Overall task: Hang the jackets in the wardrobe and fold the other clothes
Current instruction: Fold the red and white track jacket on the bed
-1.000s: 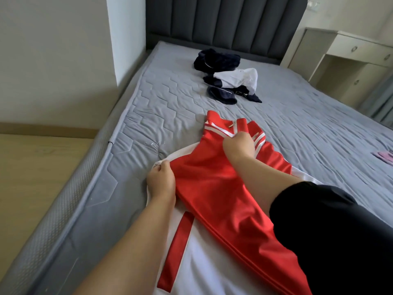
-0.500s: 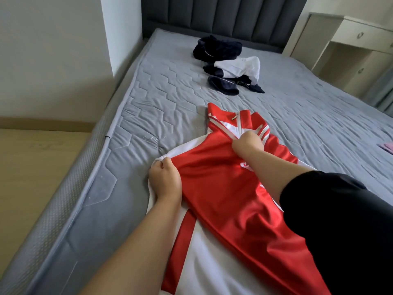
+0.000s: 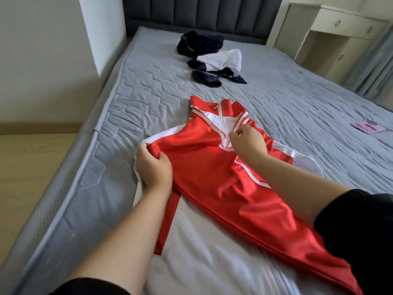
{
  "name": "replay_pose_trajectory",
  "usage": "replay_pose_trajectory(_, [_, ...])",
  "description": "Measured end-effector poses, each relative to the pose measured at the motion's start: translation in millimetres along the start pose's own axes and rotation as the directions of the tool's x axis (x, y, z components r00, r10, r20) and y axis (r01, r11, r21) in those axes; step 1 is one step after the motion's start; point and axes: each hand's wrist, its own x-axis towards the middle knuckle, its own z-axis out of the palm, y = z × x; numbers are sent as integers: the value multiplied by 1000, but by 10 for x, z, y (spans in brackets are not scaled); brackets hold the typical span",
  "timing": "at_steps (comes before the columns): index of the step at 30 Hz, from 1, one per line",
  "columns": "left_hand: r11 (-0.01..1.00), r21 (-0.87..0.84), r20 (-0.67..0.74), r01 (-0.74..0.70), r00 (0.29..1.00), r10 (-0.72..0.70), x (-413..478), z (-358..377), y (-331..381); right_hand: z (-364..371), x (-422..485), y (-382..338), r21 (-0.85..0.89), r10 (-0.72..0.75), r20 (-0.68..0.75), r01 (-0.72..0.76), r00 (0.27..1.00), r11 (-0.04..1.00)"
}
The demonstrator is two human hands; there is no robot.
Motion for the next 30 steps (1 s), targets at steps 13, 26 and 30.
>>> replay_pose_trajectory(13, [581,198,733,-789,513,447,-721,-63,469,-672,-834,805,-420,108,372,64,922,905])
replay_pose_trajectory(26, [384,207,912,-900,320,256,-1516,48,412,-1253,-1194,1240,-491,220,566,110,794,864])
replay_pose_trajectory(30, [380,197,922,-904,303,240,-1556,50,443,-1268,-1271,1354,-560,304,565,86,767,824])
